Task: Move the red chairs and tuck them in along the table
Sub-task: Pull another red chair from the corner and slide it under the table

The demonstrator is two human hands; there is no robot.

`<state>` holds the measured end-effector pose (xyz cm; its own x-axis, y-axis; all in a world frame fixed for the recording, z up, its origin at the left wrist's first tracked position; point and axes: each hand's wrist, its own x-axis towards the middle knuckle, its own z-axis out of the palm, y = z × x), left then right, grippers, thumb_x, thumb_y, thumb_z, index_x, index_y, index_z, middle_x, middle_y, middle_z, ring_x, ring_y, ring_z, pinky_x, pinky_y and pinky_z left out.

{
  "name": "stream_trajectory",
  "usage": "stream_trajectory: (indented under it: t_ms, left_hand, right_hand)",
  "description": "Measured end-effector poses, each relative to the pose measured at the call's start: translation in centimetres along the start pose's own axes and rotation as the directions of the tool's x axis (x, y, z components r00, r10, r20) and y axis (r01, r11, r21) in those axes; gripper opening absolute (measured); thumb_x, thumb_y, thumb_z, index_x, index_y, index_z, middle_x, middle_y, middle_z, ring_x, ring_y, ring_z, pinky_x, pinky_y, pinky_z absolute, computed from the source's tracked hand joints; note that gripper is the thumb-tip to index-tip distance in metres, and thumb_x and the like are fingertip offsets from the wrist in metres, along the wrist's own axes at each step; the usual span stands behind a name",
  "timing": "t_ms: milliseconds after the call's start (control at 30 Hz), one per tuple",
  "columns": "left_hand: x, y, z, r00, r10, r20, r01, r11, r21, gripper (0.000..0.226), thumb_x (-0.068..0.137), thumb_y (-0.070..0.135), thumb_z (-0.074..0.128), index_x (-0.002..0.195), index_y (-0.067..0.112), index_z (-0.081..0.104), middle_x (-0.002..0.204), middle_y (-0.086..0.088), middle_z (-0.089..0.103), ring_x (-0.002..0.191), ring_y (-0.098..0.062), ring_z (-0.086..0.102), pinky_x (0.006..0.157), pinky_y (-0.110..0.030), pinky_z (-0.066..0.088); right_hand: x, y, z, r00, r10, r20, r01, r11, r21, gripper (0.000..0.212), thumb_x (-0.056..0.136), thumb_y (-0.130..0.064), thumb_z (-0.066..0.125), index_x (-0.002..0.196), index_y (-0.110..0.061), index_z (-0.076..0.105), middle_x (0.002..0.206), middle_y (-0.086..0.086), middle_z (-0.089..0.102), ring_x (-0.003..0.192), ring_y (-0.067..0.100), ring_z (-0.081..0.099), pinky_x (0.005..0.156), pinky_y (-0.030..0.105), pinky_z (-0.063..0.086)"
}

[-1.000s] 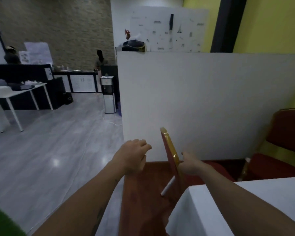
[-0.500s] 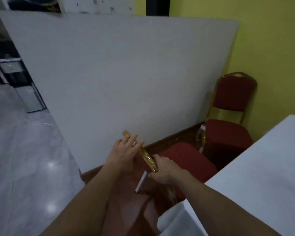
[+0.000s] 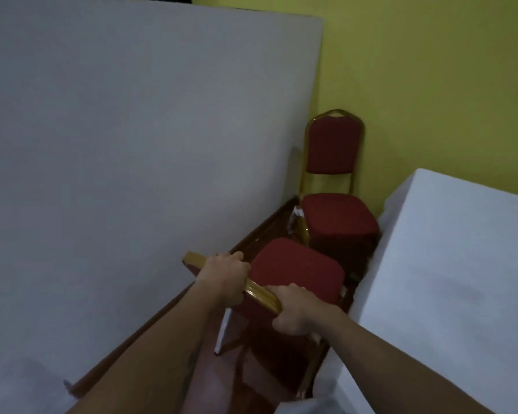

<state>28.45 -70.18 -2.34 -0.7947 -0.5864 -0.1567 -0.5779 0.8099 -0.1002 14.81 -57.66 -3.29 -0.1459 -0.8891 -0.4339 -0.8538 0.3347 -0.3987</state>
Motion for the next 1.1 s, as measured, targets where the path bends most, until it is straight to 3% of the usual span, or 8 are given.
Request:
stream_trajectory:
  t_ms: [200, 333, 467, 633, 733, 867, 1000, 1100]
  left_hand:
    - [4.5, -0.6, 0.1, 0.983, 0.183, -0.027, -0.185, 0.974, -0.130, 0.026, 0.079, 0.020, 0.060, 0.106, 0.020, 0.061, 0.107, -0.002, 0.055, 0.101, -0.026, 0.056, 0.088, -0.043, 0.044]
    - [6.4, -2.4, 0.0, 0.943, 0.333, -0.020, -0.324, 0.900, -0.293, 0.021, 0.075, 0.020, 0.060, 0.093, 0.027, 0.051, 0.096, 0.004, 0.052, 0.096, -0.024, 0.055, 0.079, -0.038, 0.036]
    - [7.2, -5.0, -0.2, 0.922, 0.358, 0.149, -0.129, 0.645, -0.753, 0.020, 0.079, 0.039, 0.063, 0.095, 0.028, 0.067, 0.099, 0.007, 0.065, 0.096, -0.017, 0.061, 0.086, -0.036, 0.049]
    - [6.9, -6.8, 1.3, 0.952, -0.180, 0.245, 0.301, 0.675, -0.674, 0.061, 0.074, 0.065, 0.044, 0.113, 0.025, 0.067, 0.127, -0.007, 0.061, 0.118, -0.031, 0.053, 0.101, -0.046, 0.041]
    - [5.5, -5.8, 1.2, 0.770, -0.451, 0.451, 0.609, 0.311, -0.730, 0.088, 0.070, 0.056, 0.059, 0.145, 0.015, 0.037, 0.151, -0.020, 0.031, 0.137, -0.043, 0.031, 0.108, -0.052, 0.037]
    - [6.8, -4.7, 1.7, 0.680, -0.474, 0.560, 0.575, -0.130, -0.808, 0.113, 0.062, 0.030, 0.072, 0.156, 0.015, 0.011, 0.145, -0.024, 0.032, 0.122, -0.046, 0.047, 0.088, -0.059, 0.055]
    - [8.0, -4.5, 2.1, 0.653, -0.522, 0.548, 0.531, -0.200, -0.824, 0.095, 0.079, 0.026, 0.068, 0.156, 0.016, 0.014, 0.156, -0.025, 0.020, 0.134, -0.045, 0.038, 0.107, -0.051, 0.042]
    - [9.4, -5.3, 2.8, 0.649, -0.538, 0.538, 0.521, -0.202, -0.830, 0.086, 0.080, 0.023, 0.062, 0.154, 0.019, 0.017, 0.152, -0.027, 0.021, 0.129, -0.047, 0.039, 0.104, -0.054, 0.044]
  right_hand:
    - [2.9, 2.1, -0.3, 0.957, 0.272, -0.105, -0.260, 0.959, 0.110, 0.056, 0.079, -0.021, 0.066, 0.134, -0.030, 0.059, 0.105, -0.002, 0.064, 0.096, 0.024, 0.064, 0.079, 0.035, 0.050]
    - [4.1, 2.5, 0.5, 0.900, 0.398, -0.179, -0.365, 0.911, 0.194, 0.032, 0.073, -0.025, 0.066, 0.103, -0.033, 0.060, 0.092, -0.003, 0.066, 0.089, 0.026, 0.069, 0.075, 0.034, 0.054]
    - [4.2, 2.7, 1.2, 0.860, 0.478, -0.180, -0.428, 0.867, 0.255, 0.030, 0.070, -0.026, 0.064, 0.098, -0.031, 0.056, 0.084, -0.006, 0.060, 0.083, 0.023, 0.067, 0.060, 0.027, 0.045]
    - [3.9, 2.9, 2.2, 0.811, 0.536, -0.235, -0.472, 0.836, 0.279, 0.015, 0.068, -0.030, 0.065, 0.077, -0.029, 0.053, 0.084, -0.002, 0.064, 0.082, 0.025, 0.069, 0.063, 0.029, 0.048]
    - [3.6, 2.5, 2.1, 0.793, 0.555, -0.250, -0.478, 0.823, 0.308, 0.013, 0.070, -0.030, 0.066, 0.077, -0.027, 0.056, 0.082, 0.000, 0.065, 0.078, 0.023, 0.068, 0.064, 0.030, 0.050]
    - [3.1, 1.6, 2.7, 0.755, 0.606, -0.252, -0.510, 0.783, 0.355, 0.014, 0.071, -0.028, 0.067, 0.077, -0.021, 0.058, 0.082, 0.002, 0.065, 0.072, 0.021, 0.064, 0.054, 0.027, 0.042]
    - [3.7, 0.2, 3.2, 0.706, 0.675, -0.216, -0.572, 0.722, 0.389, 0.020, 0.068, -0.032, 0.067, 0.083, -0.020, 0.060, 0.092, 0.004, 0.067, 0.080, 0.025, 0.066, 0.059, 0.028, 0.045]
    - [4.7, -1.1, 3.6, 0.637, 0.734, -0.235, -0.624, 0.670, 0.403, 0.028, 0.067, -0.033, 0.069, 0.091, -0.019, 0.066, 0.093, 0.004, 0.068, 0.082, 0.025, 0.067, 0.063, 0.029, 0.050]
